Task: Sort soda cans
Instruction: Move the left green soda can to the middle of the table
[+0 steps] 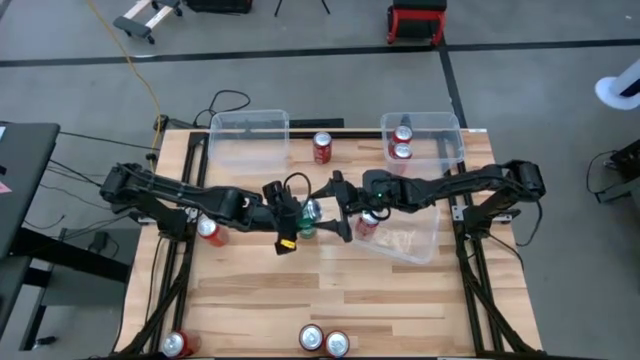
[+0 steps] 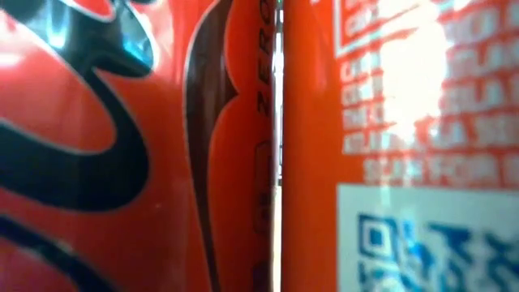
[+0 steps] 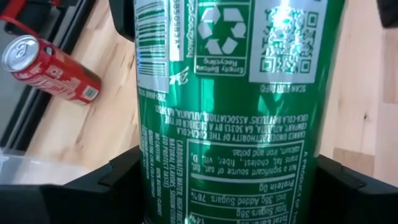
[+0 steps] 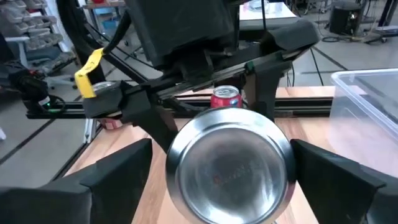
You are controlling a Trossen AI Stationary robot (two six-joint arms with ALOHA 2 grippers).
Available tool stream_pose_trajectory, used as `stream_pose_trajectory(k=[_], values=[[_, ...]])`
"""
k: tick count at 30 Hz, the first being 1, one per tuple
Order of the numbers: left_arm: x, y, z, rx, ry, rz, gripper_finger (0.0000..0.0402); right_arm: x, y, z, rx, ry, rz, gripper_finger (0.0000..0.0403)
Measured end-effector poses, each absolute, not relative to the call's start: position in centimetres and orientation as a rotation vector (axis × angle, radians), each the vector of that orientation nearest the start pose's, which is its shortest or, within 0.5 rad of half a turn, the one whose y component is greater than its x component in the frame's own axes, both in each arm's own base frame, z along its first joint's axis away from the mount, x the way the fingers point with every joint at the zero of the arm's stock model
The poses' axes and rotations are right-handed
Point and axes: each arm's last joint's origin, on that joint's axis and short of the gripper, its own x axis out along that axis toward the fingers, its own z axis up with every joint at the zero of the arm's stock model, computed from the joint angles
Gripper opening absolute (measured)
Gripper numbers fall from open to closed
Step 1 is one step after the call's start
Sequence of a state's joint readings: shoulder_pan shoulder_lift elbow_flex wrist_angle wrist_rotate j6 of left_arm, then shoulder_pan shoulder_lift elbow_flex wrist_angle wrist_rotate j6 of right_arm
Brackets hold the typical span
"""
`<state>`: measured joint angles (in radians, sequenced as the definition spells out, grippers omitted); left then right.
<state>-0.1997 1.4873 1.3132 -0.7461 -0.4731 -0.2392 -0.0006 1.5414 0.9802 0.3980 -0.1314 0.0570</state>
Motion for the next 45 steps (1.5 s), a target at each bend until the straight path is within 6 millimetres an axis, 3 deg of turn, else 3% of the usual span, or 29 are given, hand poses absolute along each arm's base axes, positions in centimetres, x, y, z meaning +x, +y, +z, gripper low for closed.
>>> stream_pose_trajectory(k=[11, 23, 30, 38, 45], values=[[30.7, -5.0, 31.0, 0.063, 0.788, 0.349, 0.0295, 34.7, 0.6, 27.2, 0.082, 0.171, 0.135, 0.0376], [30.9, -5.0, 31.2, 0.054, 0.758, 0.355, 0.0295, 34.6, 0.6, 27.1, 0.093, 0.184, 0.134, 0.0315], [31.1, -5.0, 31.3, 0.059, 0.744, 0.357, 0.0295, 34.6, 0.6, 27.1, 0.093, 0.188, 0.135, 0.0318], [31.3, -5.1, 31.6, 0.057, 0.711, 0.339, 0.0295, 34.7, 0.7, 26.9, 0.106, 0.198, 0.148, 0.0365], [31.6, -5.0, 32.0, 0.08, 0.666, 0.337, 0.0295, 34.6, 0.7, 26.6, 0.115, 0.216, 0.146, 0.0371]])
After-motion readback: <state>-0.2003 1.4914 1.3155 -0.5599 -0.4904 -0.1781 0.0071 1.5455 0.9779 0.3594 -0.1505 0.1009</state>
